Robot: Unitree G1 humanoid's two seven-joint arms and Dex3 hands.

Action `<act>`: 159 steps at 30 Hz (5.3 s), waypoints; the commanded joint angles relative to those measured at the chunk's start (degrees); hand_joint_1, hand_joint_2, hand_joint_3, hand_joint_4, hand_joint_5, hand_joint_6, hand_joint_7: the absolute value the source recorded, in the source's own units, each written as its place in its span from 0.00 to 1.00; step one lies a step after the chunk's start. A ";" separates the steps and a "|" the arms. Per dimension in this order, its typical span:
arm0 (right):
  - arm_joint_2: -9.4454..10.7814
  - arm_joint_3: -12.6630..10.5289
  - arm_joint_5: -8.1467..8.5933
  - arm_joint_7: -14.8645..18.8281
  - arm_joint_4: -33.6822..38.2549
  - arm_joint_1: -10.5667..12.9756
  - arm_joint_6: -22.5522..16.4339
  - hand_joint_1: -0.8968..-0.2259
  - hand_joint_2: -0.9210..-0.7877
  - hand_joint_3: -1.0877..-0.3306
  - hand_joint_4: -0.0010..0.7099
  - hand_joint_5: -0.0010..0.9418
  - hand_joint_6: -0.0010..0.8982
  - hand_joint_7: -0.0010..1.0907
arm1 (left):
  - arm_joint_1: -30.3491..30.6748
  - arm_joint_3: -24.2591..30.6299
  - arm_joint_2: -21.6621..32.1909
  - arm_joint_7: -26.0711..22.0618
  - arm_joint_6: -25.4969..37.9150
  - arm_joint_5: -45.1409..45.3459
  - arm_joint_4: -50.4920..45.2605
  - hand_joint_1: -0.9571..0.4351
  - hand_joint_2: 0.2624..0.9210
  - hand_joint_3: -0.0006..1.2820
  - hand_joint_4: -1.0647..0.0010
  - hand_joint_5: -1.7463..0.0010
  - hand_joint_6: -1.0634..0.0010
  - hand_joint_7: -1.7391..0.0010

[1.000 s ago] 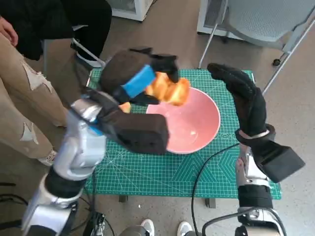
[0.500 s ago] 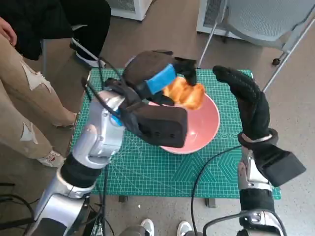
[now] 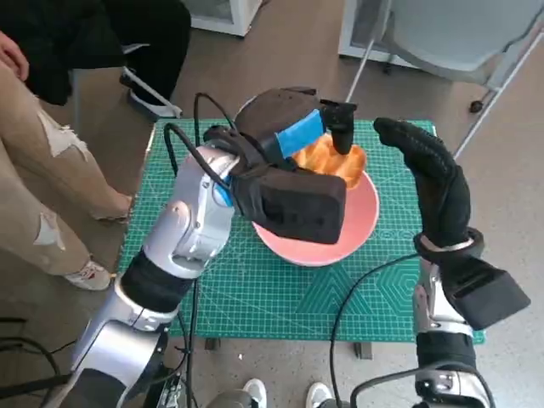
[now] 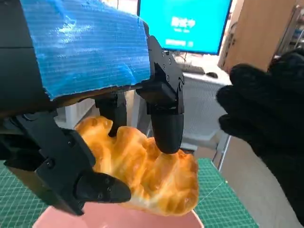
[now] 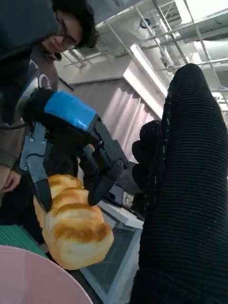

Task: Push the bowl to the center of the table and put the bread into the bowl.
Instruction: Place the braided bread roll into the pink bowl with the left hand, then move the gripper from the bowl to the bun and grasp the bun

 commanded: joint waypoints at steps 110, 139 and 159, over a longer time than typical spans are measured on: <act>0.96 0.85 6.49 9.23 7.11 -4.18 1.09 0.33 0.00 0.40 0.26 0.00 0.00 0.45 | 20.10 10.98 18.79 -7.57 9.13 -0.65 -19.59 0.27 0.70 0.00 1.00 1.00 0.87 1.00; 0.43 0.23 5.67 7.97 3.68 -2.38 3.17 0.32 0.00 0.40 0.26 0.00 0.00 0.44 | 2.49 -0.17 13.06 -2.36 11.04 6.64 14.51 0.28 0.66 0.00 1.00 1.00 0.86 1.00; 0.30 0.24 4.41 6.42 3.51 -2.10 3.15 0.33 0.00 0.40 0.26 0.00 0.00 0.46 | -3.35 -3.42 11.02 -2.13 10.04 5.43 29.88 0.26 0.66 0.00 1.00 1.00 0.87 1.00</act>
